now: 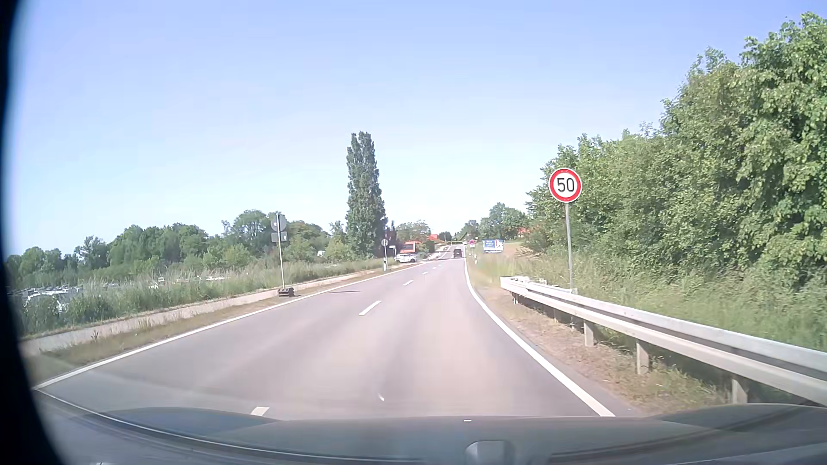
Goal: Follow the waypoints while adhering to traffic rules and regulations
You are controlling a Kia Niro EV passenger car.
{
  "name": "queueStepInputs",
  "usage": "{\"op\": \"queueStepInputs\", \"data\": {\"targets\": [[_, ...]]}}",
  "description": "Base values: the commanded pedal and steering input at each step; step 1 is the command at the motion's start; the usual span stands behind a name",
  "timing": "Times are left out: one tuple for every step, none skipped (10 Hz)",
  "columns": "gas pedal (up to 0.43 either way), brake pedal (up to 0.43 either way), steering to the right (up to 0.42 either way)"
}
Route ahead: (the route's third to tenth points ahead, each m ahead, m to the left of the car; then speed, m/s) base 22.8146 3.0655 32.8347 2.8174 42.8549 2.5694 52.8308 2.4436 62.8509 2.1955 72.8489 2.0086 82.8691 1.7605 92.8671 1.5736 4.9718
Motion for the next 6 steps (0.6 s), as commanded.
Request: {"op": "queueStepInputs", "data": {"targets": [[0.228,0.006,-0.085],[0.24,0.006,-0.062],[0.24,0.006,-0.041],[0.24,0.006,-0.028],[0.24,0.006,-0.016],[0.24,0.006,-0.009]]}}
